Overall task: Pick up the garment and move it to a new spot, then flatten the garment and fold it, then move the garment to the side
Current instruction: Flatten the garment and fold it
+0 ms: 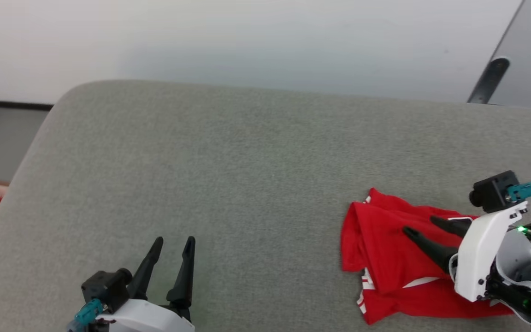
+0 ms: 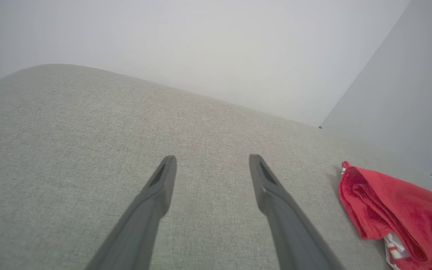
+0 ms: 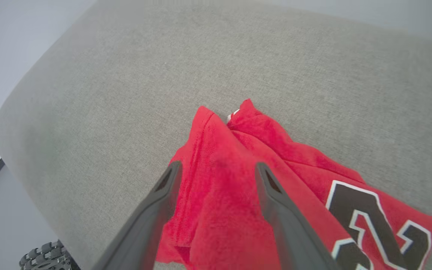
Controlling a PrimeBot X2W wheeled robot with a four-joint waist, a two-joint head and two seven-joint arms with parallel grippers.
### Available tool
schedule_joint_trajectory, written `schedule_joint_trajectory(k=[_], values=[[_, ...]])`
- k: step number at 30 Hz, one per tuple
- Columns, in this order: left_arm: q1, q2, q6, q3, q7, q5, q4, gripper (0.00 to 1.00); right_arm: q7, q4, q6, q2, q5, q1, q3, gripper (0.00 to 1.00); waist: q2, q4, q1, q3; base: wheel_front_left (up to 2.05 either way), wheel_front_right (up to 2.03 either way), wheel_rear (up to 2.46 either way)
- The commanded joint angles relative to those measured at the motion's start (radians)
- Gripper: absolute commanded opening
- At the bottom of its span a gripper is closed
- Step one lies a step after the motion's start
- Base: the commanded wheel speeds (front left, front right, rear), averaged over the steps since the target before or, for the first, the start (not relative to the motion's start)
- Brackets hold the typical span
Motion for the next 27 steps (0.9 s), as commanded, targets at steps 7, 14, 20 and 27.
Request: schedule_joint_trajectory(k=[7, 14, 20, 27], values=[[0.015, 0.014, -0.007, -0.001, 0.008, -0.004, -0.001, 1.00, -0.066, 0.007, -0.001, -0.024, 0.008, 0.033, -0.060, 1.00, -0.0001, -0.083, 0.0001, -0.057, 0.00, 0.00, 0.00], [-0.025, 0.031, -0.016, 0.006, 0.013, -0.010, 0.033, 1.00, -0.222, 0.106, -0.001, -0.022, -0.050, 0.076, -0.188, 1.00, -0.0001, -0.124, 0.0001, -0.086, 0.00, 0.00, 0.00], [-0.045, 0.072, -0.013, 0.030, 0.009, 0.000, 0.064, 1.00, -0.384, 0.156, -0.001, -0.003, -0.120, 0.121, -0.271, 1.00, -0.0001, -0.142, 0.0001, -0.094, 0.00, 0.00, 0.00], [-0.009, 0.107, 0.001, 0.055, 0.003, 0.009, 0.059, 1.00, -0.505, 0.116, -0.001, -0.003, -0.139, 0.209, -0.306, 1.00, -0.0001, -0.146, 0.0001, -0.105, 0.00, 0.00, 0.00]])
